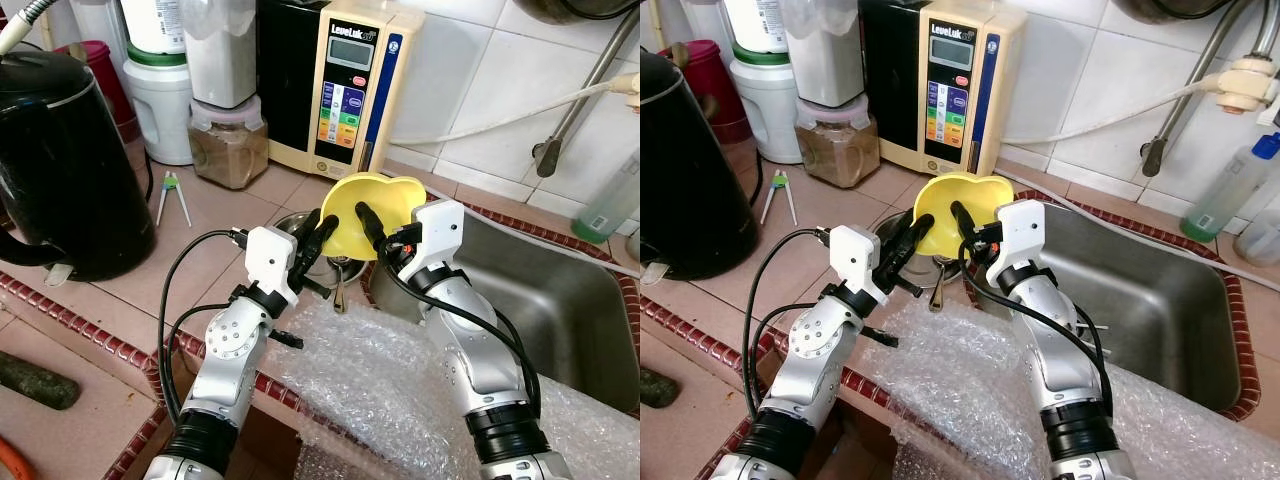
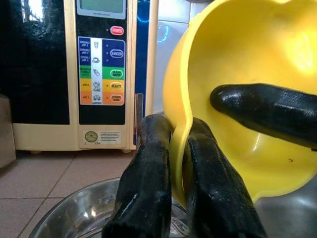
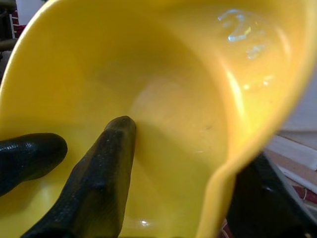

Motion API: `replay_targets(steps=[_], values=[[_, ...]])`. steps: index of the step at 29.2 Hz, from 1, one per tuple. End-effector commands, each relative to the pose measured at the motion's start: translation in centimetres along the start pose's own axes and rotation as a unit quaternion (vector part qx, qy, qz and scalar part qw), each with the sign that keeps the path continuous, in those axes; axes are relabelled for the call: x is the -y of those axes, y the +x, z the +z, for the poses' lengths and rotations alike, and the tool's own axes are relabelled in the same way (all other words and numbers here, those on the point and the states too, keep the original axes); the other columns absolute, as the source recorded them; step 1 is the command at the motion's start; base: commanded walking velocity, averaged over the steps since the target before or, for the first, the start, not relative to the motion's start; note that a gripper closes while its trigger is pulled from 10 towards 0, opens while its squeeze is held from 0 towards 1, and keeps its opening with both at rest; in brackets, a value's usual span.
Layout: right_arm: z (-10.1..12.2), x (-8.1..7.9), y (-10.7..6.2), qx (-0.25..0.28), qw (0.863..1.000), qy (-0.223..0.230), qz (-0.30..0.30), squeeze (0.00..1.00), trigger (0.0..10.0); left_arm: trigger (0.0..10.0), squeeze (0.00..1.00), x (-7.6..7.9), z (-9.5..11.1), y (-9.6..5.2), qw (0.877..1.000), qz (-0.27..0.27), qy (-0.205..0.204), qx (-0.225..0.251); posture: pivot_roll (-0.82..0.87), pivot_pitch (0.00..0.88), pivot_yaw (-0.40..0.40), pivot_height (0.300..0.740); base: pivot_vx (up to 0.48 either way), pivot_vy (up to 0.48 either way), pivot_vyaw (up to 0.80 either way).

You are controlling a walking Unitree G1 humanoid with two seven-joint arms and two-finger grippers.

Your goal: Kitchen organization

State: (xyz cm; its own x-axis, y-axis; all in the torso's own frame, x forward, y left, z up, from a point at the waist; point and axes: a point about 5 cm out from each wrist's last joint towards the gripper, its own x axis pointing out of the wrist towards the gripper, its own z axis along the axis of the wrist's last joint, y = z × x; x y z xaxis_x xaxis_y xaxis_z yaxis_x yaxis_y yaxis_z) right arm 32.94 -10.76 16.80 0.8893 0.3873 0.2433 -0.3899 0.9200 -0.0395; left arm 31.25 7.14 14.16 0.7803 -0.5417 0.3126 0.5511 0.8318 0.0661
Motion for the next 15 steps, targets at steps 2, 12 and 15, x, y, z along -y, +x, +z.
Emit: replay_targets(steps=[2,12,15], values=[[0.2,3.5,0.0,-0.018,0.994,-0.036,-0.101,0.00,0.0,0.0,0.00,1.8,0.9,0.6,0.998,-0.051,0.011,0.025,0.15,0.000,-0.089,0.740,0.000,0.000,0.00],[-0.9,4.4,-0.7,-0.044,0.988,-0.054,-0.140,0.00,0.0,0.0,0.00,1.9,0.6,0.4,0.999,-0.041,0.017,0.017,0.15,0.000,-0.095,0.740,0.000,0.000,0.00],[-0.7,4.6,-0.9,-0.040,0.984,-0.066,-0.158,0.00,0.0,0.0,0.00,1.8,0.6,0.5,0.999,-0.035,0.014,0.015,0.15,0.000,-0.097,0.740,0.000,0.000,0.00]])
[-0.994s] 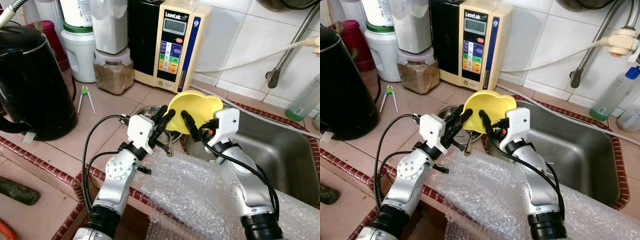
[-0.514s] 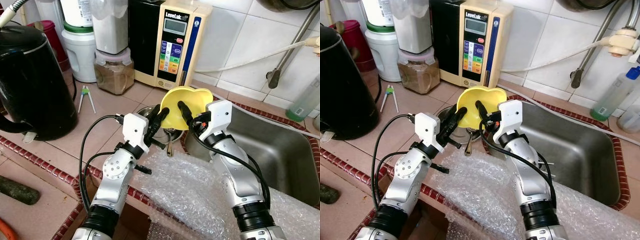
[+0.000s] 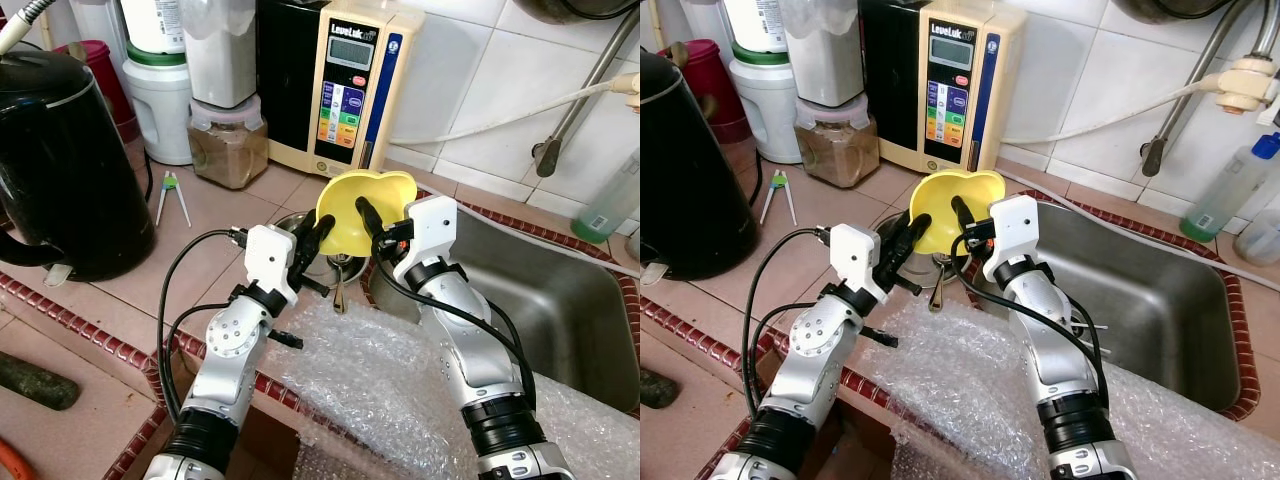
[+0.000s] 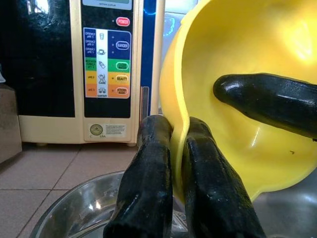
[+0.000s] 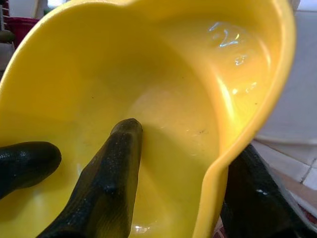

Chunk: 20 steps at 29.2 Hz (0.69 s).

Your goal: Kitchen organization

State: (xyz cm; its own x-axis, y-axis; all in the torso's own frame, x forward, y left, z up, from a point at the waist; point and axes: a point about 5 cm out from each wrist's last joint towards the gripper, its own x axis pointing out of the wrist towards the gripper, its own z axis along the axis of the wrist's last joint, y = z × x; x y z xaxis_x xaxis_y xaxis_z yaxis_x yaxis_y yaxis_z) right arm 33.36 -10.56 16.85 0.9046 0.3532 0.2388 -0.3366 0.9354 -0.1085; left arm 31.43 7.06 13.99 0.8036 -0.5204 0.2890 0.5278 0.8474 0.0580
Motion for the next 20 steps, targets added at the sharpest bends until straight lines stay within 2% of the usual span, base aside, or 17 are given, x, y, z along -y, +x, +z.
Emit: replay_targets(steps=[1,3,4,5,6,7,8,9,10,12,13,14,20], values=[[-1.1,4.8,-1.2,-0.041,0.988,-0.027,-0.145,0.00,0.0,0.0,0.00,1.8,0.8,0.2,0.998,-0.047,0.012,0.027,0.15,0.000,-0.099,0.740,0.000,0.000,0.00],[-1.2,5.4,-1.5,-0.046,0.985,-0.030,-0.166,0.00,0.0,0.0,0.00,1.8,0.7,0.2,0.999,-0.044,0.005,0.022,0.15,0.000,-0.102,0.740,0.000,0.000,0.00],[-1.2,5.5,-1.6,-0.047,0.984,-0.033,-0.170,0.00,0.0,0.5,0.00,1.9,0.6,0.1,0.999,-0.048,0.003,0.021,0.15,0.000,-0.103,0.740,0.000,0.000,0.00],[-1.2,5.7,-1.7,-0.049,0.983,-0.038,-0.175,0.00,0.0,2.1,0.00,2.0,0.6,0.0,0.998,-0.052,0.002,0.022,0.15,0.000,-0.104,0.740,0.000,0.000,0.00],[-1.2,5.7,-1.8,-0.049,0.982,-0.039,-0.176,0.00,0.0,2.1,0.00,2.0,0.6,0.0,0.998,-0.052,0.002,0.023,0.15,0.000,-0.104,0.740,0.000,0.000,0.00],[-1.2,5.8,-1.8,-0.049,0.982,-0.039,-0.176,0.00,0.0,3.1,0.00,2.1,0.7,0.0,0.998,-0.051,0.001,0.024,0.15,0.000,-0.106,0.740,0.000,0.000,0.00],[-1.3,6.1,-1.9,-0.055,0.981,-0.046,-0.182,0.00,0.0,6.1,0.00,2.1,0.7,0.0,0.999,-0.048,-0.002,0.025,0.15,0.000,-0.106,0.740,0.000,0.000,0.00],[-1.4,6.2,-2.0,-0.058,0.980,-0.050,-0.186,0.00,0.0,6.1,0.00,2.0,0.8,0.1,0.999,-0.045,-0.003,0.026,0.15,0.000,-0.106,0.740,0.000,0.000,0.00],[-1.5,6.3,-2.1,-0.060,0.979,-0.052,-0.188,0.00,0.0,10.0,0.00,1.9,0.8,0.1,0.999,-0.039,0.000,0.024,0.15,0.000,-0.105,0.740,0.000,0.000,0.00],[-1.5,6.5,-2.2,-0.062,0.977,-0.061,-0.196,0.00,0.0,10.0,0.00,1.7,0.6,0.1,0.999,-0.031,-0.007,0.018,0.15,0.000,-0.104,0.740,0.000,0.000,0.00],[-1.6,6.5,-2.2,-0.064,0.977,-0.059,-0.196,0.00,0.0,10.0,0.88,1.6,0.6,0.1,0.999,-0.027,-0.007,0.016,0.14,0.000,-0.102,0.740,0.000,0.000,0.00],[-1.6,6.5,-2.2,-0.065,0.977,-0.055,-0.197,0.00,0.0,10.0,1.00,1.7,0.5,0.1,0.999,-0.031,-0.016,0.014,0.13,0.000,-0.101,0.740,0.000,0.000,0.00],[-1.6,6.9,-2.7,-0.066,0.974,-0.059,-0.207,0.00,0.0,10.0,1.00,1.9,0.5,0.1,0.999,-0.039,-0.029,0.016,0.12,0.000,-0.091,0.740,0.000,0.000,0.00]])
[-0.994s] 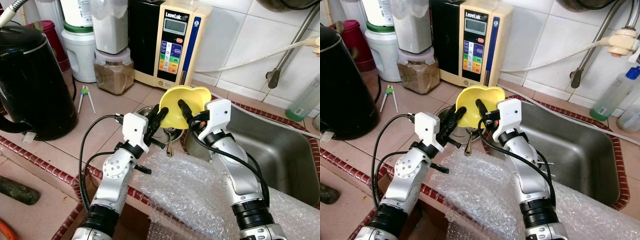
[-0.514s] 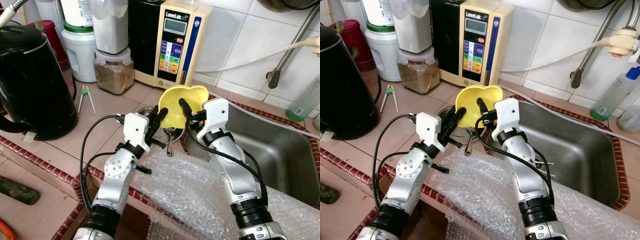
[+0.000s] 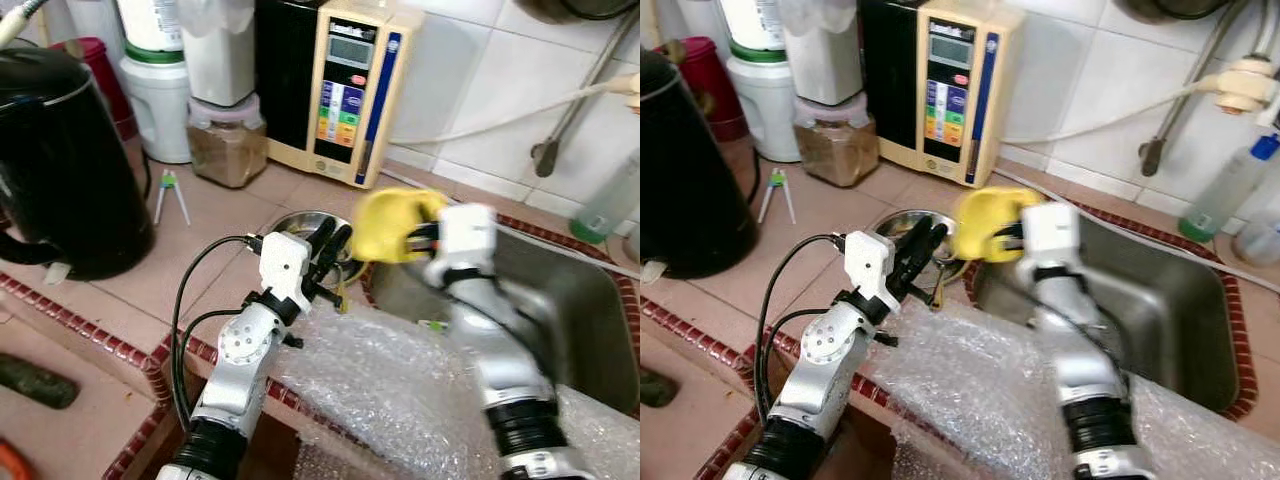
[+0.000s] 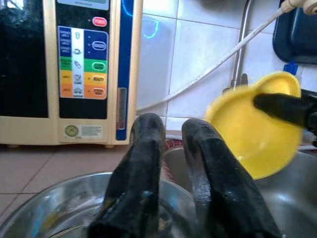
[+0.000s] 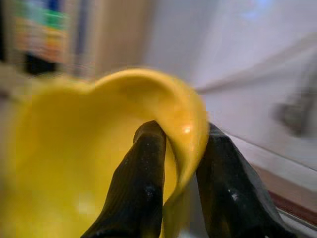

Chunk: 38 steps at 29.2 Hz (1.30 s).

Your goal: Kitchen organization

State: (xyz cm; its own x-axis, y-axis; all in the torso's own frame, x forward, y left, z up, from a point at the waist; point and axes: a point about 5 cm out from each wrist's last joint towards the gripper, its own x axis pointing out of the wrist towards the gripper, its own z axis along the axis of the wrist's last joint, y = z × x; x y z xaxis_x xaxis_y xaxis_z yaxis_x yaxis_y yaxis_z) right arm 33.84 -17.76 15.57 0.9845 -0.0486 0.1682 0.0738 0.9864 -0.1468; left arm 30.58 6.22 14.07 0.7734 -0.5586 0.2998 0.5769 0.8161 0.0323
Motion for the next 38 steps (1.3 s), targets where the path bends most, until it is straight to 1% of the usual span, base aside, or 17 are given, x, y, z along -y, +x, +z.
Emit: replay_targets(steps=[1,10,12,13,15,17,20,21,22,23,25,26,31,32,34,35,38], values=[[-0.3,0.7,-0.3,-0.006,1.000,-0.005,-0.020,0.00,0.0,10.0,1.00,0.9,0.2,0.4,1.000,-0.020,-0.013,0.008,0.12,0.000,-0.090,0.740,0.000,0.000,0.00],[-0.5,1.8,-0.4,-0.012,0.999,-0.015,-0.047,0.00,0.0,10.0,1.00,1.4,0.2,0.5,0.999,-0.045,-0.024,0.004,0.11,0.000,-0.077,0.740,0.000,0.000,0.00],[-0.9,2.5,-0.7,-0.019,0.997,-0.046,-0.059,0.00,0.0,10.0,1.00,1.4,0.0,0.5,0.998,-0.062,-0.025,-0.006,0.12,0.000,-0.077,0.740,0.000,0.000,0.00],[-1.2,2.8,-0.9,-0.025,0.997,-0.045,-0.063,0.00,0.0,10.0,1.00,1.4,-0.1,0.4,0.997,-0.068,-0.024,-0.012,0.12,0.000,-0.078,0.740,0.000,0.000,0.00],[-2.4,4.1,-1.7,-0.050,0.992,-0.072,-0.088,0.00,0.0,10.0,1.00,1.2,-0.8,-0.2,0.995,-0.093,-0.012,-0.041,0.13,0.000,-0.080,0.740,0.000,0.000,0.00],[-3.0,4.7,-2.1,-0.062,0.990,-0.075,-0.100,0.00,0.0,10.0,1.00,0.9,-1.2,-0.4,0.993,-0.101,-0.005,-0.059,0.13,0.000,-0.078,0.740,0.000,0.000,0.00],[-4.5,5.7,-2.9,-0.103,0.982,-0.112,-0.108,0.00,0.0,10.0,1.00,0.9,-1.7,-0.9,0.987,-0.136,-0.002,-0.086,0.14,0.000,-0.077,0.740,0.000,0.000,0.00],[-4.5,5.7,-2.9,-0.103,0.982,-0.112,-0.108,0.00,0.0,10.0,1.00,0.9,-1.7,-0.9,0.987,-0.136,-0.002,-0.086,0.14,0.000,-0.077,0.740,0.000,0.000,0.00],[-5.5,6.0,-3.4,-0.132,0.977,-0.124,-0.109,0.00,0.0,10.0,1.00,1.0,-2.0,-1.2,0.983,-0.154,0.001,-0.101,0.14,0.000,-0.076,0.740,0.000,0.000,0.00],[-7.4,6.4,-4.5,-0.182,0.969,-0.120,-0.115,0.00,0.0,10.0,1.00,1.0,-2.4,-1.5,0.977,-0.178,0.006,-0.121,0.14,0.000,-0.076,0.740,0.000,0.000,0.00],[-8.2,6.5,-5.1,-0.203,0.965,-0.113,-0.120,0.00,0.0,10.0,1.00,1.0,-2.4,-1.7,0.975,-0.183,0.005,-0.128,0.14,0.000,-0.076,0.740,0.000,0.000,0.00],[-9.6,6.2,-6.2,-0.236,0.960,-0.091,-0.117,0.00,0.0,10.0,1.00,1.1,-2.4,-1.8,0.972,-0.194,0.001,-0.130,0.14,0.000,-0.075,0.740,0.000,0.000,0.00],[-10.7,5.5,-7.5,-0.255,0.959,-0.068,-0.108,0.00,0.0,10.0,1.00,1.0,-2.5,-1.9,0.972,-0.191,0.002,-0.133,0.14,0.000,-0.080,0.740,0.000,0.000,0.00],[-10.6,5.5,-7.5,-0.252,0.959,-0.071,-0.107,0.21,0.0,10.0,1.00,1.0,-2.5,-1.8,0.972,-0.193,0.003,-0.134,0.14,0.000,-0.085,0.740,0.000,0.000,0.00],[-10.5,5.5,-7.5,-0.251,0.959,-0.075,-0.109,0.21,0.0,10.0,1.00,1.0,-2.4,-1.8,0.972,-0.194,0.002,-0.134,0.14,0.000,-0.087,0.740,0.000,0.000,0.00],[-10.4,5.5,-7.4,-0.251,0.959,-0.072,-0.111,1.00,10.0,10.0,1.00,1.0,-2.4,-1.8,0.972,-0.193,0.003,-0.135,0.14,0.000,-0.091,0.740,0.000,0.000,0.00],[-9.8,5.9,-6.8,-0.237,0.961,-0.080,-0.117,1.00,10.0,10.0,1.00,0.8,-2.3,-1.7,0.972,-0.192,0.001,-0.136,0.13,0.000,-0.091,0.740,0.000,0.000,0.00]])
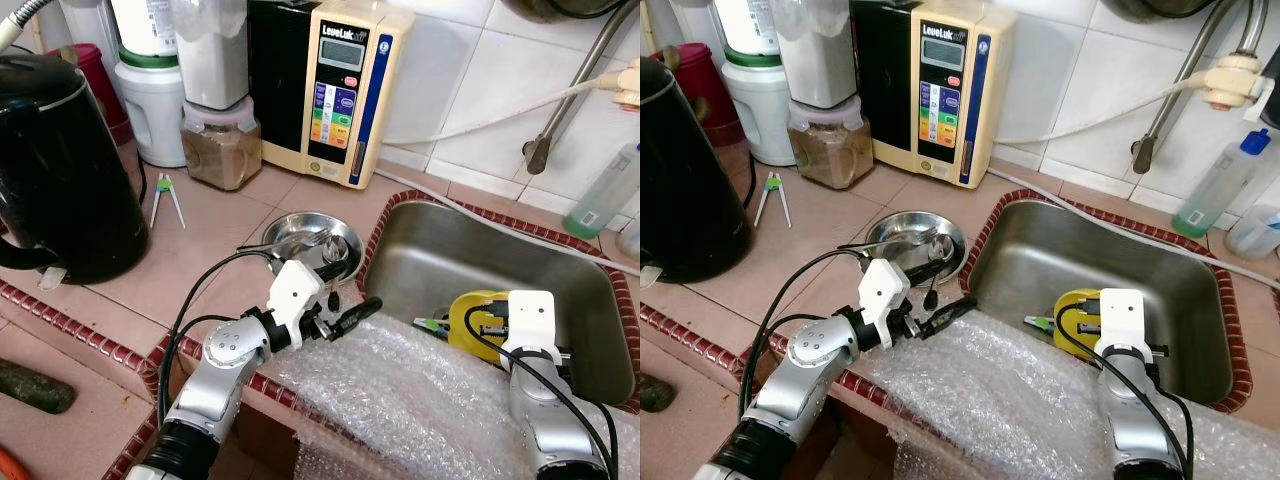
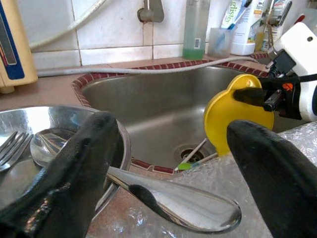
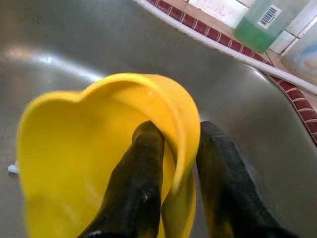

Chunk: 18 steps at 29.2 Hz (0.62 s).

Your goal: Kitchen organization

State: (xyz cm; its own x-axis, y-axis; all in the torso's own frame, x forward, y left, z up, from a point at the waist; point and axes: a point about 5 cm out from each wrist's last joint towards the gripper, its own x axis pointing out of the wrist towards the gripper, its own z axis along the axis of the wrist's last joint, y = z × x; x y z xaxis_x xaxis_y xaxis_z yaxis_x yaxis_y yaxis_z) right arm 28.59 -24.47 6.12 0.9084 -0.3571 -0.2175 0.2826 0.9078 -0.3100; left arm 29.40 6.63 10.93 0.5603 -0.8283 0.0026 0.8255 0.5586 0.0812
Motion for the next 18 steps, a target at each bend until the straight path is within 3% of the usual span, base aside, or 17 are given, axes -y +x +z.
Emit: replay_targets(steps=[1,4,5,8,18], values=[[-0.1,0.2,0.0,-0.004,1.000,-0.009,0.003,1.00,10.0,10.0,1.00,0.2,0.4,0.4,1.000,-0.013,0.010,0.001,0.14,0.000,-0.093,0.740,0.000,0.000,0.00],[1.8,1.1,0.5,0.048,0.998,-0.034,-0.017,1.00,10.0,10.0,1.00,-0.4,0.7,0.4,0.999,0.015,0.028,0.008,0.14,0.000,-0.095,0.740,0.000,0.000,0.00],[3.2,1.5,0.5,0.094,0.995,-0.026,-0.025,1.00,10.0,10.0,1.00,-0.9,1.1,0.5,0.999,0.041,0.028,0.019,0.14,0.000,-0.093,0.740,0.000,0.000,0.00],[5.5,2.2,0.3,0.156,0.987,-0.020,-0.039,1.00,10.0,10.0,1.00,-1.2,1.3,0.5,0.997,0.063,0.032,0.027,0.13,0.000,-0.086,0.740,0.000,0.000,0.00],[4.5,2.0,0.2,0.128,0.991,0.028,-0.036,1.00,10.0,10.0,1.00,-0.7,0.8,0.3,0.998,0.048,0.034,0.014,0.14,0.000,-0.074,0.740,0.000,0.000,0.00]])
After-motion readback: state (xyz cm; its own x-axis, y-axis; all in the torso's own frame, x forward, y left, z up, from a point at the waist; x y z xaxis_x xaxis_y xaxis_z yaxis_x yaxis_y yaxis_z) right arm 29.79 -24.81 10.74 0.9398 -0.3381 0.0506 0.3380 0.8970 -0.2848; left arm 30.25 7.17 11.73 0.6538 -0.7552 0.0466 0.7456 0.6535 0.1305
